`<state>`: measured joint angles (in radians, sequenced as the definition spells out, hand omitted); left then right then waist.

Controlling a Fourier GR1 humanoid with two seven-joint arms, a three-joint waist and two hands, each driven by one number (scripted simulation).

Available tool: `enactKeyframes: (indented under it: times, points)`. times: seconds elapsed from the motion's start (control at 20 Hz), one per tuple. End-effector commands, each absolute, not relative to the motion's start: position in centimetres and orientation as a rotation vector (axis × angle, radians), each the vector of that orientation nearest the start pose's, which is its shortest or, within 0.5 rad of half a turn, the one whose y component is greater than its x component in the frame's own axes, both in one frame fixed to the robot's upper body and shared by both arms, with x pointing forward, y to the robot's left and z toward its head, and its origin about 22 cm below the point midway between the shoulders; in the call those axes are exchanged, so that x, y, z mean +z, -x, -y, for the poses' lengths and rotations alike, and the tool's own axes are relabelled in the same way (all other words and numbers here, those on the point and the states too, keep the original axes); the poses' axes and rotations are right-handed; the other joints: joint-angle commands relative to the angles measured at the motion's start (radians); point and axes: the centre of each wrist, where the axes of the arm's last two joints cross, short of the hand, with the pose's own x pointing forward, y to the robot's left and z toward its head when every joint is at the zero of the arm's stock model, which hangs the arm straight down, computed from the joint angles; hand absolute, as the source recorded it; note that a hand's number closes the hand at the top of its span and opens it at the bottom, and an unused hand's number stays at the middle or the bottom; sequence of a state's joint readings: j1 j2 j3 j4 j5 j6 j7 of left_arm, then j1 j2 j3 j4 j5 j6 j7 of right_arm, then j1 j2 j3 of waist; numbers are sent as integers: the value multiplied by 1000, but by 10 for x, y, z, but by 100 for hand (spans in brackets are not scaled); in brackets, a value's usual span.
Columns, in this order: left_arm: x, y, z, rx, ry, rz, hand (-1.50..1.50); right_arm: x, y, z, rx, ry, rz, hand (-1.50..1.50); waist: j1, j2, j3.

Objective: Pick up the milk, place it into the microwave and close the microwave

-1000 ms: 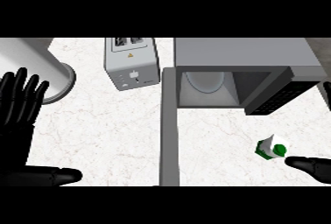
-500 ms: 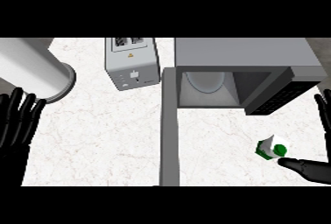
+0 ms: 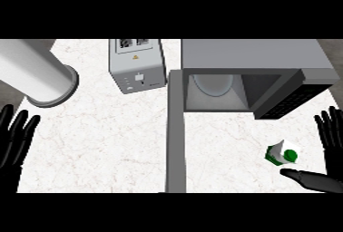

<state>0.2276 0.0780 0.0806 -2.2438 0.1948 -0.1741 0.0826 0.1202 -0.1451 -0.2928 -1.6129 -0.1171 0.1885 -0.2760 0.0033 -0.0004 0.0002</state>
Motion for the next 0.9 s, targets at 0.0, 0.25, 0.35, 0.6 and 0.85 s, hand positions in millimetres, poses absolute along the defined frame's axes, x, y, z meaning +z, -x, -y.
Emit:
enactKeyframes:
  times: [0.0, 0.25, 0.35, 0.6, 0.85]
  points:
    - [127, -139, -263, -67, 83, 1973, -150, -25, -194, 363, -45, 200, 1782, -150, 3, 0, 0]
    - [123, -154, -275, -62, 80, 1955, -150, -72, -178, 354, -83, 223, 1755, -150, 1, 1, 0]
    - [107, -149, -256, -52, 85, 1952, -150, -74, -191, 349, -75, 234, 1744, -150, 1, 0, 0]
    - [133, -131, -269, -62, 88, 1968, -150, -97, -173, 377, -91, 222, 1734, -150, 2, 0, 0]
    - [137, -151, -267, -71, 61, 1955, -150, -117, -196, 373, -132, 162, 1745, -150, 0, 1, 0]
